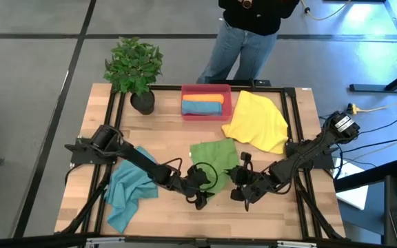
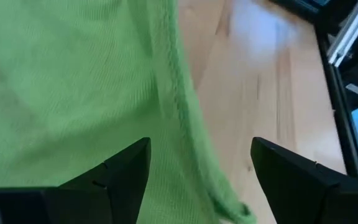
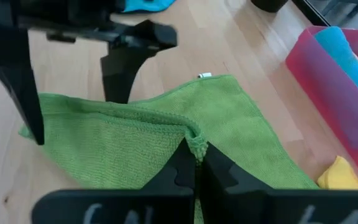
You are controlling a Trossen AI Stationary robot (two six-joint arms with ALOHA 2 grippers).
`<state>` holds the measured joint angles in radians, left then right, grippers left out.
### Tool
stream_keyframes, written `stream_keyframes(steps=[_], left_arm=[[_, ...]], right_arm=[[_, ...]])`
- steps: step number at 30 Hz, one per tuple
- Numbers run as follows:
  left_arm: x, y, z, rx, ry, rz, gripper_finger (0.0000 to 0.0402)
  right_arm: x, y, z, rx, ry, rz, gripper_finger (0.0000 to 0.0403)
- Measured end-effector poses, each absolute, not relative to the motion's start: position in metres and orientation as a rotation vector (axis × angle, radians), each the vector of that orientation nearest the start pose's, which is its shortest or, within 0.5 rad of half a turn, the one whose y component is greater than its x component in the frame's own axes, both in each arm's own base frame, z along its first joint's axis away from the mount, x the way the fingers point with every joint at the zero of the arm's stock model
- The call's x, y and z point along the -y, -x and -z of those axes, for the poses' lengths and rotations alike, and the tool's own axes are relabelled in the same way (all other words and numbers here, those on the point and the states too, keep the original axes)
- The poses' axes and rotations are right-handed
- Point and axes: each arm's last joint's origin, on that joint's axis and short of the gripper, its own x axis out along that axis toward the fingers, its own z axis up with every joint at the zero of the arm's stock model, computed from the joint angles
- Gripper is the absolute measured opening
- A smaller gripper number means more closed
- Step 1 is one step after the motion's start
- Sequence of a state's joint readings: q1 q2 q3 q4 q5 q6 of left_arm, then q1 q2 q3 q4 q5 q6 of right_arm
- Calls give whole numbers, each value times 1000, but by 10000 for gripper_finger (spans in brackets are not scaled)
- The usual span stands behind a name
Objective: Roll microfiber towels into tight, uniform cylinder then place into a basket
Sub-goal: Fold the green towel
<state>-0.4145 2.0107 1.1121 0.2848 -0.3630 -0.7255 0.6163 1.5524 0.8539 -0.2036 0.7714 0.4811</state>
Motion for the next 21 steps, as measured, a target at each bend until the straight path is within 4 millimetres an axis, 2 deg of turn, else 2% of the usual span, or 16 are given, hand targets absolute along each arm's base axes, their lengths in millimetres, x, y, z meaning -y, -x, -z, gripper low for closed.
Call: stream_keyframes(steps=[6,15,21], left_arm=[[159,-377,-119,-604,500,-168,267],[173,-370,-119,-613,540,-151,267],[171,-371,-116,-590,527,-198,257]], right_arm=[[-154,-253,-187,-622,107,318,1],[-151,-251,-198,-582,90,340,1],[-149,-249,-202,-570,83,341,1]])
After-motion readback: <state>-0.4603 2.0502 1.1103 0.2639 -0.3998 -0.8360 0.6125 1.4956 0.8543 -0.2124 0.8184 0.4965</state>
